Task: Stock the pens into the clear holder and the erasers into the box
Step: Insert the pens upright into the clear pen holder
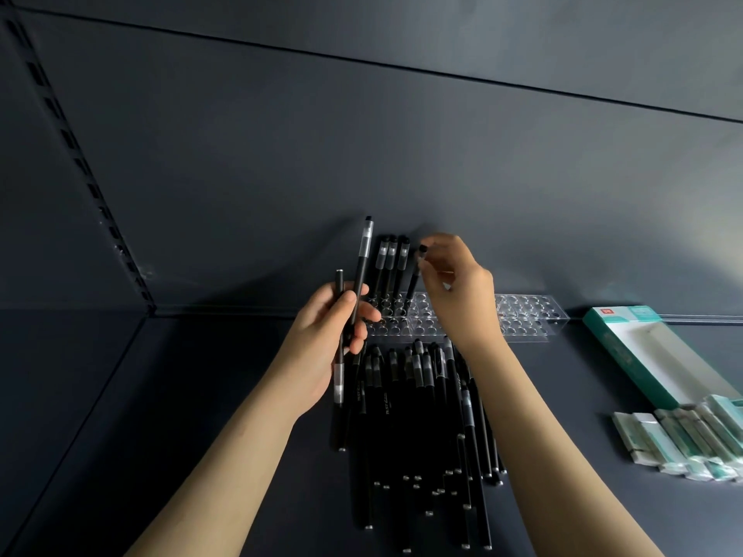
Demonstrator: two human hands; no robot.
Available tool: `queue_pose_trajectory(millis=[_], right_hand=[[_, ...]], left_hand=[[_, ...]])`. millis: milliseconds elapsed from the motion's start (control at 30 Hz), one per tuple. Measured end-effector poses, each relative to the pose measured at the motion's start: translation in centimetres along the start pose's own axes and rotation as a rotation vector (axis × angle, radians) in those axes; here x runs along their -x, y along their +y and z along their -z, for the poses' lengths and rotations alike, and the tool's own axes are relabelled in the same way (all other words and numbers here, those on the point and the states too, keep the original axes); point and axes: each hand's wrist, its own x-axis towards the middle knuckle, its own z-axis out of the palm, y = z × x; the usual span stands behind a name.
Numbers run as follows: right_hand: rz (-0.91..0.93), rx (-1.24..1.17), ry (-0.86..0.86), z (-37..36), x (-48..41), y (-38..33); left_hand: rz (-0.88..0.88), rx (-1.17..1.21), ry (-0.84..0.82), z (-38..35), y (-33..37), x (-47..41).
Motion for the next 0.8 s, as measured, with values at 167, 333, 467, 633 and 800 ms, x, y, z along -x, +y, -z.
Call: queue_pose_trajectory(millis=[167,333,467,633,800], right_hand=[[0.023,0.017,0.040,0.4,0.2,-0.2],[-0.014,-0.171,0.038,1.4,0.8,-2.6],[-0.145,-0.444,-0.046,2.3,1.2,-4.7],[-0.335,-0.658,0.043,2.7,1.3,-4.4],[-0.414,-0.770,0.010,3.6,1.4,-3.9]], left_hand=[[0.009,-0.066,-0.059,0.3,0.2,0.3],[0.043,-0.086,-0.113,0.2,0.4,0.6],[0.125,-0.054,-0.214,-0.2,0.7,1.2],[0.148,-0.076,-0.288,-0.7,0.8,1.1],[0.176,-0.123,-0.293,-1.9,1.0,0.7]])
